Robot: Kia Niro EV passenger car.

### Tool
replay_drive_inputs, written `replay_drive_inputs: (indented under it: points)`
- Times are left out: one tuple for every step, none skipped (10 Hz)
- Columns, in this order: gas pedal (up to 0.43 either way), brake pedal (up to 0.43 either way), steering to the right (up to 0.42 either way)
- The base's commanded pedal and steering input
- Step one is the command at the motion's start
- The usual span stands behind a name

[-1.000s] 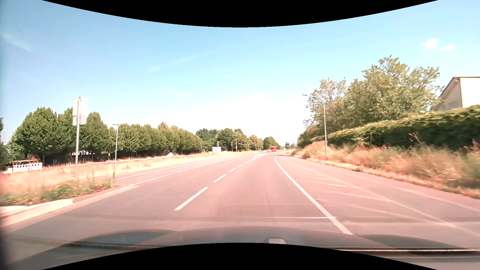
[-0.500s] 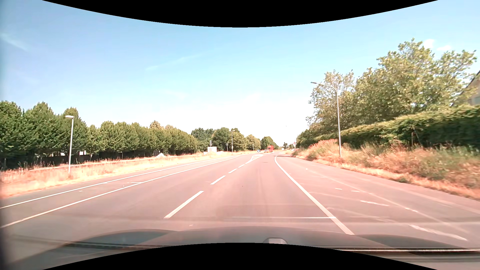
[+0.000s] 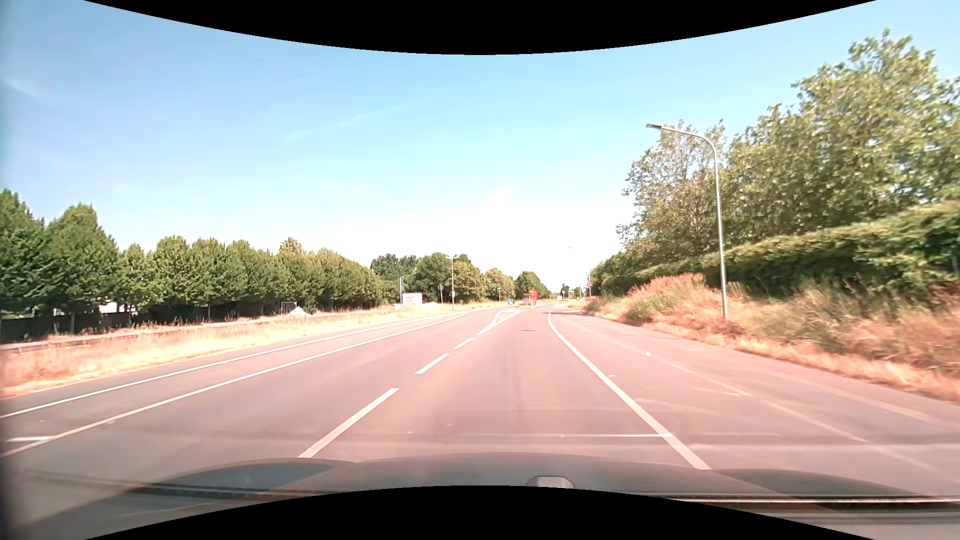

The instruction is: Follow the waypoints while adhering to traffic rules and regulations

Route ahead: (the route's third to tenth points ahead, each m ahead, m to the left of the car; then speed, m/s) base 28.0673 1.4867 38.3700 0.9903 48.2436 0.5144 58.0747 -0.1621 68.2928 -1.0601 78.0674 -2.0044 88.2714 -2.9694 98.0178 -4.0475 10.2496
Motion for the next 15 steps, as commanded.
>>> replay_drive_inputs:
  points:
    - [0.008,0.0,0.008]
    - [0.0,0.0,0.007]
    - [0.0,0.0,0.007]
    - [0.0,0.0,0.007]
    - [0.0,0.0,0.007]
    - [0.0,0.0,0.007]
    - [0.0,0.0,0.007]
    - [0.0,0.0,0.007]
    - [0.0,0.0,0.007]
    - [0.0,0.0,0.006]
    - [0.0,0.0,0.007]
    - [0.0,0.0,0.007]
    - [0.0,0.0,0.007]
    - [0.0,0.0,0.007]
    - [0.0,0.0,0.006]
